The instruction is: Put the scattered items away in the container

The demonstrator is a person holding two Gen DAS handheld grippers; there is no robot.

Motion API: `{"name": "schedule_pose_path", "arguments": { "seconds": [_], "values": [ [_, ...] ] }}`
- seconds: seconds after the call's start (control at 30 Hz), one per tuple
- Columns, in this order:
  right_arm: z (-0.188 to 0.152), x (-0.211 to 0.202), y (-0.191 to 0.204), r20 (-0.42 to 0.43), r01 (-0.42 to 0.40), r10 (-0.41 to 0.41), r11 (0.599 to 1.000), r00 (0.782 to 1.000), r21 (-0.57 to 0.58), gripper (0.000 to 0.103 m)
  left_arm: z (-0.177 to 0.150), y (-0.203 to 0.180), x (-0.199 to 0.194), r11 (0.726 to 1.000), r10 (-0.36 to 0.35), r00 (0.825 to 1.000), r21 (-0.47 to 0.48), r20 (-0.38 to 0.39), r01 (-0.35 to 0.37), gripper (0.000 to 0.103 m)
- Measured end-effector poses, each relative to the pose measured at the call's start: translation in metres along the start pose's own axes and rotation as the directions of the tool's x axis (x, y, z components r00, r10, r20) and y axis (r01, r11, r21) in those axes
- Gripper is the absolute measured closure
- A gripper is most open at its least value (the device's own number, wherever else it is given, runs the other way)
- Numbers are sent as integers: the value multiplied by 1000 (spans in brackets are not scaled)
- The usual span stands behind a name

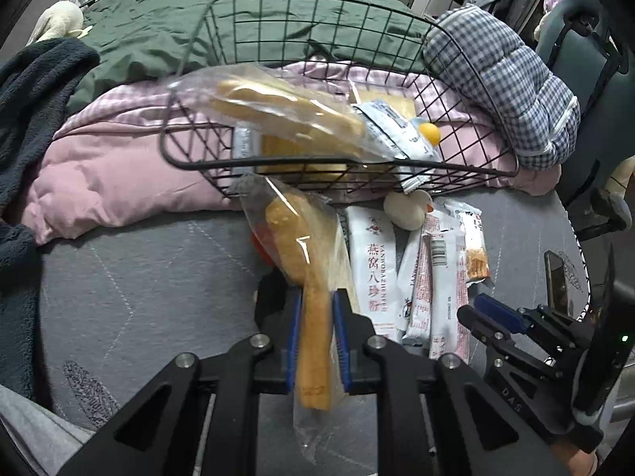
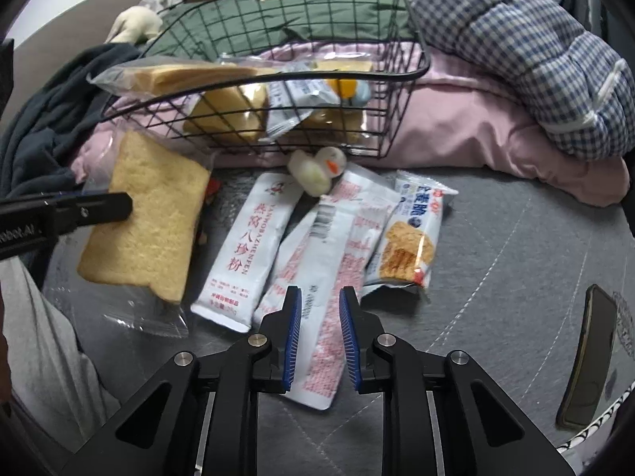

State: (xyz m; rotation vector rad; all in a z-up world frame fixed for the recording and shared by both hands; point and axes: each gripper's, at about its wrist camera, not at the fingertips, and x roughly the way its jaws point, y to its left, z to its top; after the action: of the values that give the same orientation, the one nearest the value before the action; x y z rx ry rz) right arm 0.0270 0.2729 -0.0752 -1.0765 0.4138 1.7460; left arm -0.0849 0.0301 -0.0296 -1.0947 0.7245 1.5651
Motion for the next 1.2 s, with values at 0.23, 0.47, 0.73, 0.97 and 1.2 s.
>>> {"name": "schedule_pose_path", "arguments": {
  "seconds": [0.23,0.47,0.73,0.97,1.2],
  "values": [
    [-6,25,-6,-44,43,-40,996,998,82,51,-6,19,5,1000,24,1000,-15,-12,-24,87],
    [-3,45,2,-56,28,-23,996,998,84,49,-5,16,10,1000,15,1000,-4,-15,-15,87],
    [3,26,11,-22,17,-15,998,1000,67,84,-2,15,-3,1000,10,1000,-7,8,-10,87],
    [11,10,9,-12,4,-3,998,1000,65,89,-3,13,-10,1000,7,1000,-3,16,-7,87],
    [-6,27,7,-41,2,2,995,999,100,56,-10,18,6,1000,11,1000,-5,-18,-12,87]
  ]
}}
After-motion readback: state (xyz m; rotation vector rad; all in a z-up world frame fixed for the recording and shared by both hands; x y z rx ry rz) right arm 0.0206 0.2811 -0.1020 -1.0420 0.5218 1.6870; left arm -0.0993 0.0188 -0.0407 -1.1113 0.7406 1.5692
